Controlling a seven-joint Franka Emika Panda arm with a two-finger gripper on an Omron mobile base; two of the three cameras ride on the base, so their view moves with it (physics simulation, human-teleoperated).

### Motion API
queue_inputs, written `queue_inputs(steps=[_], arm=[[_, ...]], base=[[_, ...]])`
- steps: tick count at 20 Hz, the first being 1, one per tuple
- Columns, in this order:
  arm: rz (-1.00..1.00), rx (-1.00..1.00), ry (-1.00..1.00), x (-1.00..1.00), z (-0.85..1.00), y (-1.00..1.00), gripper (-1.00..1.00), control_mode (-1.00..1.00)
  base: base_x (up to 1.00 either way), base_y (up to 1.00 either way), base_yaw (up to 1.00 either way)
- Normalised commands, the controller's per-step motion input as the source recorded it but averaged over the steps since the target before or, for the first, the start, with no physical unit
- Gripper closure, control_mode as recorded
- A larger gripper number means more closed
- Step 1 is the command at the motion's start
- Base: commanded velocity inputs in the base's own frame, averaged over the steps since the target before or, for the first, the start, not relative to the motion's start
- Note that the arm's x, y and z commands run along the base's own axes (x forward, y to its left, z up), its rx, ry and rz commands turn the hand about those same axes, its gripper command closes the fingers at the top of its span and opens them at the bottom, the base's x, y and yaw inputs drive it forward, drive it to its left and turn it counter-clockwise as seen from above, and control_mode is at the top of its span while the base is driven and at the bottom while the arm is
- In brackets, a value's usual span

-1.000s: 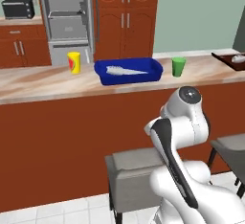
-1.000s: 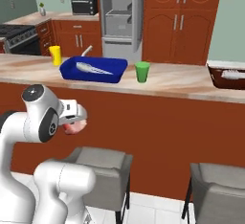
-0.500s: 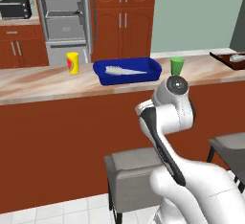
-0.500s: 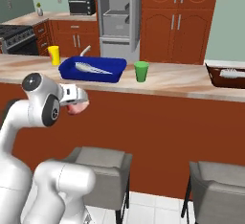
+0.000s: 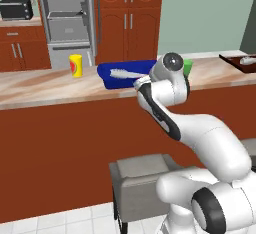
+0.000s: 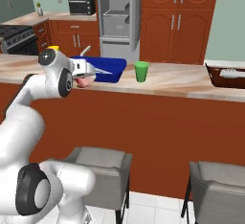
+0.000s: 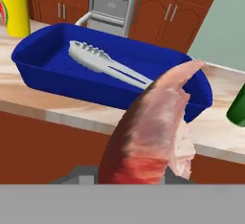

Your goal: Gather the sweet potato and avocado from the fridge and place them on a tray on the dining counter. Then gather the steak and fish from the fridge and place them on the other tray.

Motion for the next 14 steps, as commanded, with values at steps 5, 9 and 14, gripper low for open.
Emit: queue_inputs(steps=[5, 9, 14], arm=[[0.00, 0.02, 0.00, 0.64, 0.63, 0.12, 1.00, -1.00], [0.00, 0.00, 0.01, 0.58, 0.13, 0.23, 1.00, -1.00], [0.00, 0.00, 0.01, 0.50, -0.10, 0.03, 1.00, -1.00]], base=[[0.00, 0.00, 0.00], [0.00, 0.00, 0.00], [0.00, 0.00, 0.00]])
